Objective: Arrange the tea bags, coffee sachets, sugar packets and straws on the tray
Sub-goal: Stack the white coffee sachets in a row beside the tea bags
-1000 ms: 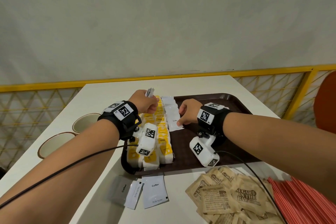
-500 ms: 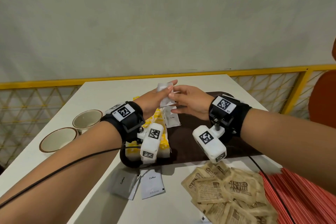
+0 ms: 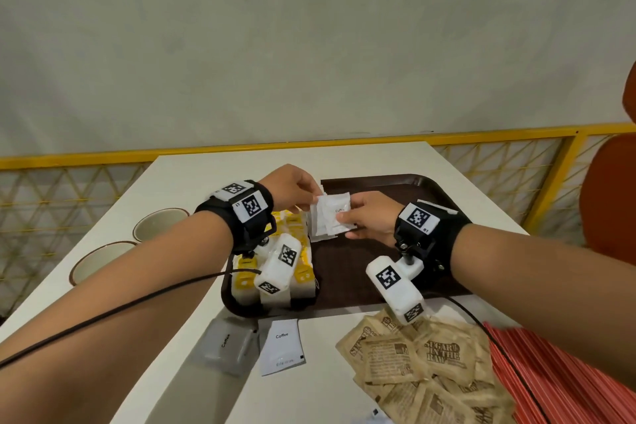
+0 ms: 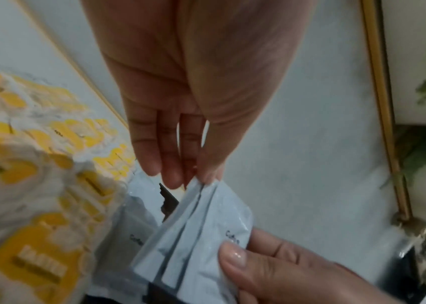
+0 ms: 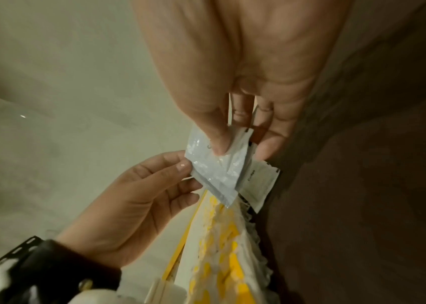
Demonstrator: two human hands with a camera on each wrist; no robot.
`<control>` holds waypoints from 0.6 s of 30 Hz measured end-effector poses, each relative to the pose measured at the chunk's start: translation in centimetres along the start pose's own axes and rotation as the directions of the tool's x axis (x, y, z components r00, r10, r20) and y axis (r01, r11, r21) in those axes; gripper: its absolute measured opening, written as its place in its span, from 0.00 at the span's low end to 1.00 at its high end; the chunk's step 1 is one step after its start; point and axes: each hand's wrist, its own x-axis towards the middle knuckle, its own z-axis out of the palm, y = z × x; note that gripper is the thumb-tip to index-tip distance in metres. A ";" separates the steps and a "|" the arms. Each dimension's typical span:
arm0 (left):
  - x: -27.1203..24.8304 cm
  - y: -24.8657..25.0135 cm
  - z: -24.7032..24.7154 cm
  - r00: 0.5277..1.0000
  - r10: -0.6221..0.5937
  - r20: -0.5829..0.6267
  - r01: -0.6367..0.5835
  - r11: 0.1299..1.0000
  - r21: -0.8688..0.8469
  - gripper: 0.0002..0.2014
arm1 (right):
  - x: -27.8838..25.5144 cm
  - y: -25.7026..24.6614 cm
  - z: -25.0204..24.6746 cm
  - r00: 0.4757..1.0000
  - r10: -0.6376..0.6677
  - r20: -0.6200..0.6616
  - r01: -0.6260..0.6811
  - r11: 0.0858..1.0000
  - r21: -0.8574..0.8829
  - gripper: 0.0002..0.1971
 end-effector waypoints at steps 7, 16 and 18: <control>1.6 -0.2 0.7 1.000 -0.006 -0.003 0.007 0.922 0.386 0.07 | 1.7 0.7 0.2 0.994 0.052 -0.091 -0.068 0.982 -0.176 0.10; 2.8 -0.6 1.4 0.998 -0.064 -0.029 0.070 0.911 0.405 0.07 | 1.6 0.9 0.2 0.999 0.024 -0.046 -0.040 0.919 -0.392 0.10; 2.8 -0.6 1.6 0.998 -0.061 -0.034 0.070 0.910 0.409 0.07 | 1.6 0.8 0.3 0.999 0.021 -0.028 -0.031 0.892 -0.450 0.10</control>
